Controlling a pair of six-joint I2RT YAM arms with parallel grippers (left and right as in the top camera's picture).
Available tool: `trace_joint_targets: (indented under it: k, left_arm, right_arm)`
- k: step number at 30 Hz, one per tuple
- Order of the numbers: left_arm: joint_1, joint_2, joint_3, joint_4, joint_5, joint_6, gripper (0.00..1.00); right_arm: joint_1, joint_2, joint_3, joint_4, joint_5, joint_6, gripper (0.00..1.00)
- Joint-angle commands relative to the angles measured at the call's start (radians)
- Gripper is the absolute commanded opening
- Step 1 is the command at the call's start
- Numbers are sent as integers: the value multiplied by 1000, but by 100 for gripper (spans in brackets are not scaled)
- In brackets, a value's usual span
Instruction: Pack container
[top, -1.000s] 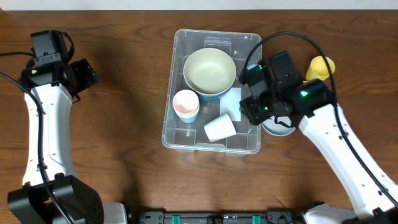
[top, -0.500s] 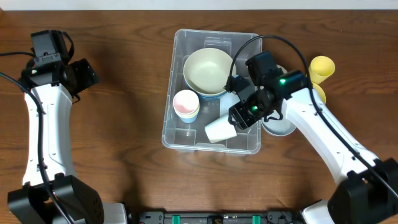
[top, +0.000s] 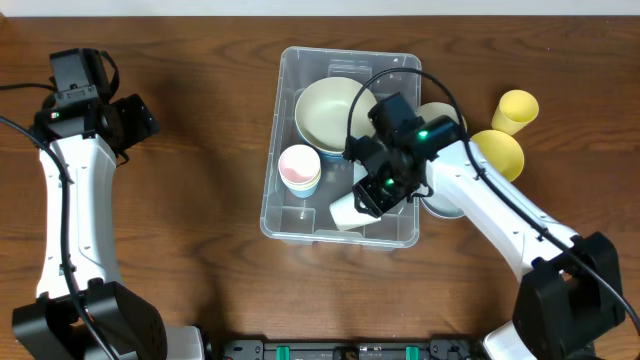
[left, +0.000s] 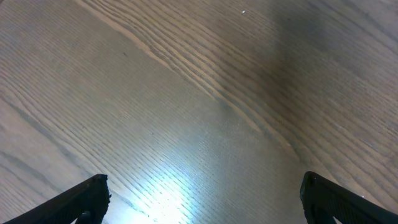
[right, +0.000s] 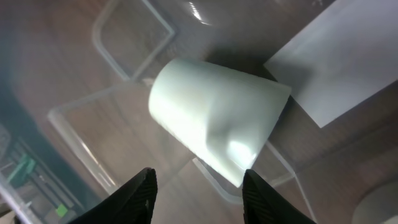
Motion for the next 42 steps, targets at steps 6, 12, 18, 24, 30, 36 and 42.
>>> trace_joint_targets:
  k: [6,12,18,24,30,36,42]
  left_arm:
    - [3,-22,26,1,-12,9,98]
    - [3,-22,26,1,-12,9,98]
    - [3,-22,26,1,-12,9,98]
    - [3,-22,26,0,-12,9,98]
    - [3,-22,26,1,-12,9,98]
    - [3,-22,26,1,-13,9,98]
    - [3,-22,26,1,-12,9,98]
  right_arm:
    - [35,19,5,3,205,189,41]
    - [43,21,5,5,217,255,40]
    - [59,33,5,10,213,300,38]
    - [80,60,5,17,196,327,37]
    - [92,84,5,30,189,349,31]
    - [92,83,5,40,190,349,12]
    - [93,83,5,40,186,348,2]
